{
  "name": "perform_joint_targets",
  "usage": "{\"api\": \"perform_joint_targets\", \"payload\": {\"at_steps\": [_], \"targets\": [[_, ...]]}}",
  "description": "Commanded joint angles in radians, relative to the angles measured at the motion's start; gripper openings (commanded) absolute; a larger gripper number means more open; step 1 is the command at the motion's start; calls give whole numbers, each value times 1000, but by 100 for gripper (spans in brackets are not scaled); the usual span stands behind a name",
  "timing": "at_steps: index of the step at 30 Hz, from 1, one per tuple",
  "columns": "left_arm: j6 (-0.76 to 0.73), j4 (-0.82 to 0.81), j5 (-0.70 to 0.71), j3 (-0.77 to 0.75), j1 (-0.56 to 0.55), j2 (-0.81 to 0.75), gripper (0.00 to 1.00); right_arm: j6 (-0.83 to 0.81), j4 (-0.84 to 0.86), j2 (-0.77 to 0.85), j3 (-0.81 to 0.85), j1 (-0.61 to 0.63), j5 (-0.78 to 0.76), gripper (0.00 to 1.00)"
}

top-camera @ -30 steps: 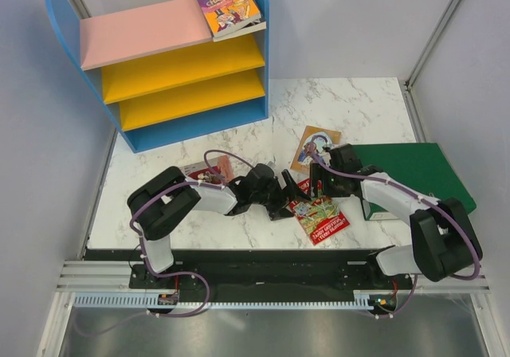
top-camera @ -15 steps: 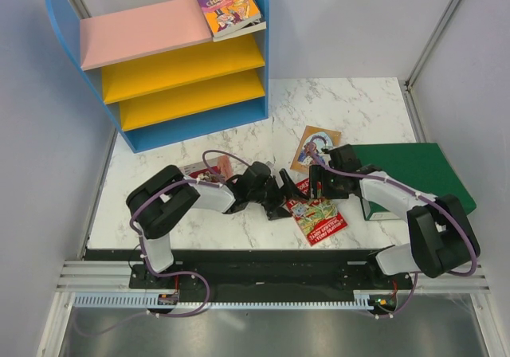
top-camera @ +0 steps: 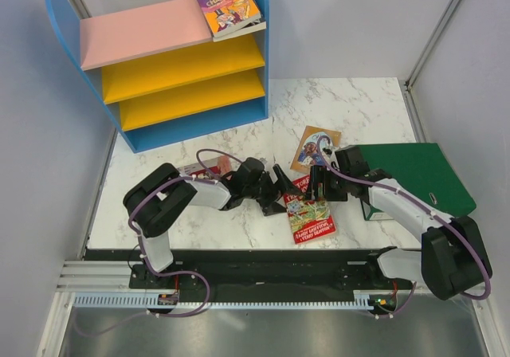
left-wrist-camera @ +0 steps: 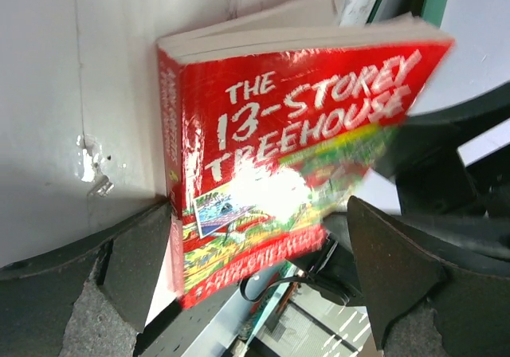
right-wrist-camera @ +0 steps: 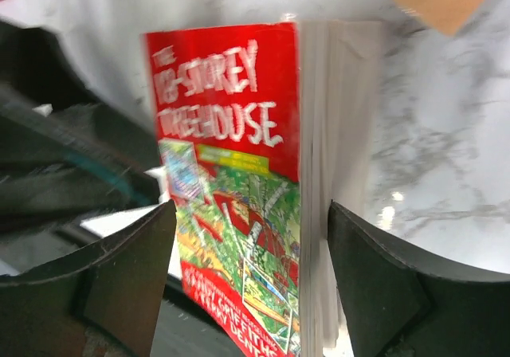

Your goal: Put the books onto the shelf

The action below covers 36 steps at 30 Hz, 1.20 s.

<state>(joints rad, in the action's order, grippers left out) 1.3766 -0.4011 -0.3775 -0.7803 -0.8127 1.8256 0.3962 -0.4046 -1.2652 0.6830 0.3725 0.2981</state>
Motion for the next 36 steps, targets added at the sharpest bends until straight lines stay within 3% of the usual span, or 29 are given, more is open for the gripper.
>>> {"api": "perform_joint_targets", "payload": {"at_steps": [1,14,17,24,34,36], "targets": [[-44,56,98,27,15,40,100,50,32,47,21,22,177,82],[-68,70,91,35,29,47,100,61,-22,76,65,23,156,77],[-70,71,88,35,29,52,100,61,-40,84,75,23,136,71],[-85,90,94,44,33,44,100,69,-74,93,95,23,88,42],[-93,90,86,33,37,47,100,62,-73,49,82,23,82,40],[-99,93,80,29,38,46,100,62,-63,49,79,23,78,32]]}}
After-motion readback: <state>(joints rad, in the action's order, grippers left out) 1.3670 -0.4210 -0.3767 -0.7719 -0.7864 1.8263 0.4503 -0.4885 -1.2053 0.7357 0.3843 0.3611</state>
